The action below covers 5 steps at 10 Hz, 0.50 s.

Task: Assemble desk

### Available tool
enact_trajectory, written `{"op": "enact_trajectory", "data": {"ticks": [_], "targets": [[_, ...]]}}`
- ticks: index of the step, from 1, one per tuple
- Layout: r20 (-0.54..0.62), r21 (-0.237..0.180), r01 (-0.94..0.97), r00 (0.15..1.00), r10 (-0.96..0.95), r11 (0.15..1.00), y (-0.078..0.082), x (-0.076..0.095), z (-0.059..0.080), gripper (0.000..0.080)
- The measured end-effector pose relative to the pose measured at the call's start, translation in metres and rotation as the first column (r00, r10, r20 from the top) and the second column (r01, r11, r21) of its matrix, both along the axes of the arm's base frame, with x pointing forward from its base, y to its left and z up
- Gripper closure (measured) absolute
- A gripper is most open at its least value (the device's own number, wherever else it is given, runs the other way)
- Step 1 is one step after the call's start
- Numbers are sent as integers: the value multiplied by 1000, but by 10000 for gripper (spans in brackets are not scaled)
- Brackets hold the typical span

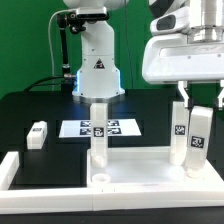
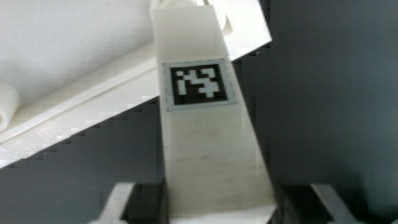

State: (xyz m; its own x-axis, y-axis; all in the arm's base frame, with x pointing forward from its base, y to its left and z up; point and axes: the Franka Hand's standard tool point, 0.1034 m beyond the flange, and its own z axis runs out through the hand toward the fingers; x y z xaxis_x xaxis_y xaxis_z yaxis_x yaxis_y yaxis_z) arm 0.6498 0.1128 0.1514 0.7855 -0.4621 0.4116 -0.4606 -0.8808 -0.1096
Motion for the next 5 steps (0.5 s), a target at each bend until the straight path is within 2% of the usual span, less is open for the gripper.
{"op": "enact_trajectory", "data": {"ticks": [5], "targets": [[-8,-6,-4,1000,4,1000,0,-2,-6,515]]}}
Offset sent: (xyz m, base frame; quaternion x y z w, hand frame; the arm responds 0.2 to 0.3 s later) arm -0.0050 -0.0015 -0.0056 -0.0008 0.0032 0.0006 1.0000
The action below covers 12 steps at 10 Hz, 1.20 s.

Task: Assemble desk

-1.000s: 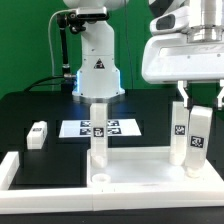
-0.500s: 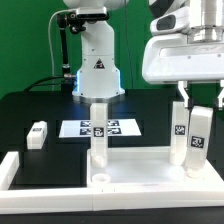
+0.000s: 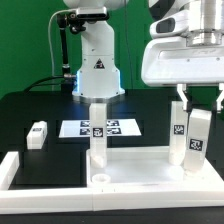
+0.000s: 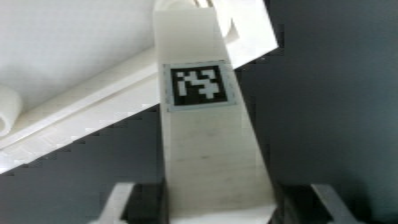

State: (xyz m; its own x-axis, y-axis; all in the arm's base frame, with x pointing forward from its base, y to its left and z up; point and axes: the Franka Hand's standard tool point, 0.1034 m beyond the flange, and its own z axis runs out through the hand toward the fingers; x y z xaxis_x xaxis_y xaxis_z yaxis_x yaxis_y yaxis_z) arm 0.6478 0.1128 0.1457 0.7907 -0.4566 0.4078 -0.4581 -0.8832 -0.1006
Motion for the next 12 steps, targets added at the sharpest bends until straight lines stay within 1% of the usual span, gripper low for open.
{"op": "enact_trajectory", "data": {"ticks": [4,7,9,12], "targets": [[13,-1,-11,1000,11,1000,4,-2,-5,515],[41,2,-21,999,21,1000,6,-5,-5,515],[55,10,-17,998,17,1000,4,-6,-5,515],[50,8,-27,998,26,1000,-3,-5,-4,515]]}}
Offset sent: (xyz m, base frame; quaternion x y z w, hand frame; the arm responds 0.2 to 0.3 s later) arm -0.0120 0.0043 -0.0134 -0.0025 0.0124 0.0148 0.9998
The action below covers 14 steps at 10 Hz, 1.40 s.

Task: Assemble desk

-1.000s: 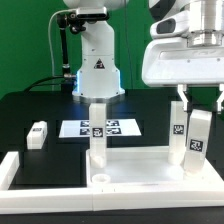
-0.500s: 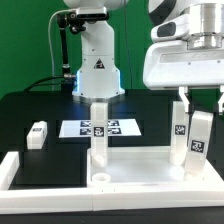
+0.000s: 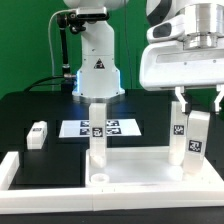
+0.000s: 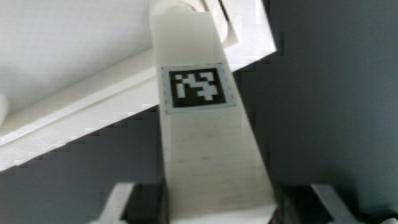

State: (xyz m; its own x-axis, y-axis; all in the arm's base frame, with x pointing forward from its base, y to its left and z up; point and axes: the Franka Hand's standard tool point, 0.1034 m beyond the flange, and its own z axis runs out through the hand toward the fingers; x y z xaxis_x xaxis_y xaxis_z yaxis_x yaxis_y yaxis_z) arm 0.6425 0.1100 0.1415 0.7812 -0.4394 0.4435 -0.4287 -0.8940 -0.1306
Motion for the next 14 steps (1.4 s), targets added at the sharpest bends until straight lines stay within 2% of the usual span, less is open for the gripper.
{"op": "enact_trajectory", "data": {"ticks": [5,6,8,9,10,14], "targets": [[35,-2,-11,999,11,1000,2,3,-1,515],[35,-2,-12,999,12,1000,2,3,-1,452],[34,-3,-14,999,14,1000,2,3,-1,200],[34,-3,-15,999,15,1000,3,3,-1,200],[34,-3,-15,999,16,1000,3,3,-2,161],[33,-6,-21,999,21,1000,3,3,-2,151]]}}
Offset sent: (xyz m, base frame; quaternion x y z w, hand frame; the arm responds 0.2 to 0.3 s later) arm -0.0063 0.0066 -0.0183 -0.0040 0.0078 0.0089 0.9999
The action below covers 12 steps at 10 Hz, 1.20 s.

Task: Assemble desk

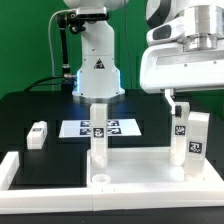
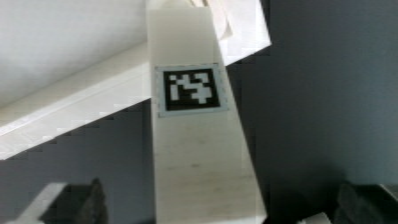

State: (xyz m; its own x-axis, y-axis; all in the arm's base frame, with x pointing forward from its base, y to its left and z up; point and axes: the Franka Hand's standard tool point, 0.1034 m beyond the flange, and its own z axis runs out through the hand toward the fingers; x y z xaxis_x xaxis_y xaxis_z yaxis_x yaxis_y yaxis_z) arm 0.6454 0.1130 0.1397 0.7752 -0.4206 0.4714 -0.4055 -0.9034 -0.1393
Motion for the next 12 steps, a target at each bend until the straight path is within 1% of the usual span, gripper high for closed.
{"op": "enact_trajectory", "data": {"ticks": [1,2,3,4,5,6,7,8,9,10,11,12], "targets": [[-2,-3,-4,1000,4,1000,0,0,0,151],[-74,-9,4,997,-5,1000,-11,-5,1,151],[-134,1,30,991,-30,1000,-16,-7,8,151],[-153,1,36,988,-35,999,-17,-5,10,151],[-135,-3,30,990,-31,1000,-16,-4,5,151],[-156,9,36,987,-34,999,-19,-6,4,151],[-236,8,27,971,-24,1000,-27,-9,5,151],[-285,12,28,958,-24,1000,-33,-8,9,151],[-294,43,32,955,-18,999,-32,-1,15,151],[-327,92,56,945,-23,994,-32,3,22,151],[-297,117,61,955,-23,991,-32,13,29,151],[-272,133,64,962,-25,989,-29,17,29,151]]}}
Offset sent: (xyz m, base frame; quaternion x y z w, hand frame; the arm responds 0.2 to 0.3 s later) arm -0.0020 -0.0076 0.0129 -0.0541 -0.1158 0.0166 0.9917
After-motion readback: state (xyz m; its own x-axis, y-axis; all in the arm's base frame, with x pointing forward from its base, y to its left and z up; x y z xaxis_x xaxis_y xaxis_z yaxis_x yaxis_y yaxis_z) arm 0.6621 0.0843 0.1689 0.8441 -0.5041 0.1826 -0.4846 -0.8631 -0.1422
